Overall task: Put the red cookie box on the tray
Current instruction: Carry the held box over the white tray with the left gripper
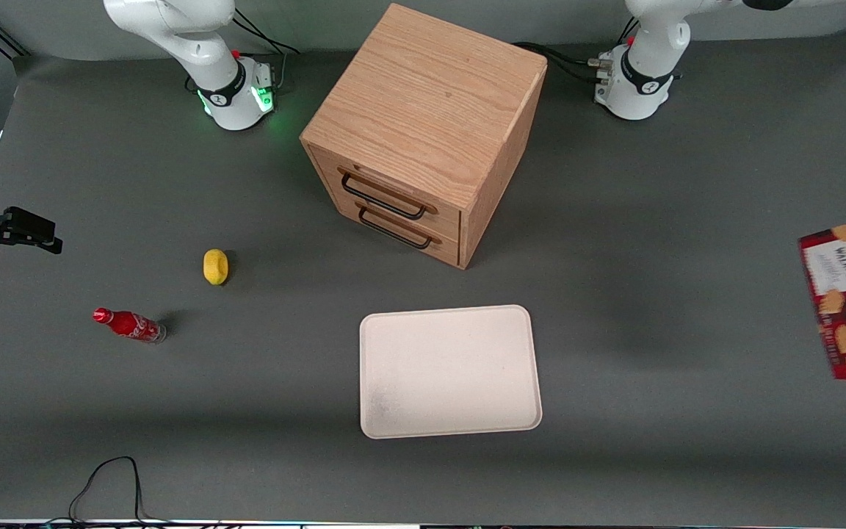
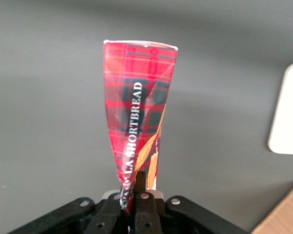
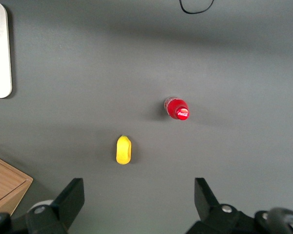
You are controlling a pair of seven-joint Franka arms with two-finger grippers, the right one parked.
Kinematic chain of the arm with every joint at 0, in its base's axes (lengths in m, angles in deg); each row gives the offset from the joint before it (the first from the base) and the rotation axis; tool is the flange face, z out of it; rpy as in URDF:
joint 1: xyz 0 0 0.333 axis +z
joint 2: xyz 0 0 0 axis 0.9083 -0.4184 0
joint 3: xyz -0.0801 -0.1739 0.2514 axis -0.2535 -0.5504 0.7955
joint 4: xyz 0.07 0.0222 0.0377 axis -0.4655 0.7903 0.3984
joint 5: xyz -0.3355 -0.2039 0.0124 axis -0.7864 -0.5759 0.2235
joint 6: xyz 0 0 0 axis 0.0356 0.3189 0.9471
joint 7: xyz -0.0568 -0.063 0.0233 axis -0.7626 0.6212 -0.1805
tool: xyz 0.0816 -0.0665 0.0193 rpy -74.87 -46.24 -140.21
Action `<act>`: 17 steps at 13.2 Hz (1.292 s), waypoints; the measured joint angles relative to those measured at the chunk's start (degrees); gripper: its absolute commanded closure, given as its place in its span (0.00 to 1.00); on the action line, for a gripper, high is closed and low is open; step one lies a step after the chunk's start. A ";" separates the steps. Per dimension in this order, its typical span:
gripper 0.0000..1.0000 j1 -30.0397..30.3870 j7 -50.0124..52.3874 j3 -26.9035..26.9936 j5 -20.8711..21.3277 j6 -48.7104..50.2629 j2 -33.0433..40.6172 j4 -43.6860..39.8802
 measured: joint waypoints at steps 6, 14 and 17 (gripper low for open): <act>1.00 -16.36 20.03 -2.01 0.02 -6.60 -2.82 0.39; 1.00 -27.31 35.49 -3.88 0.06 -13.51 -6.66 0.38; 1.00 -27.47 35.60 -3.83 0.29 -15.72 -8.60 1.30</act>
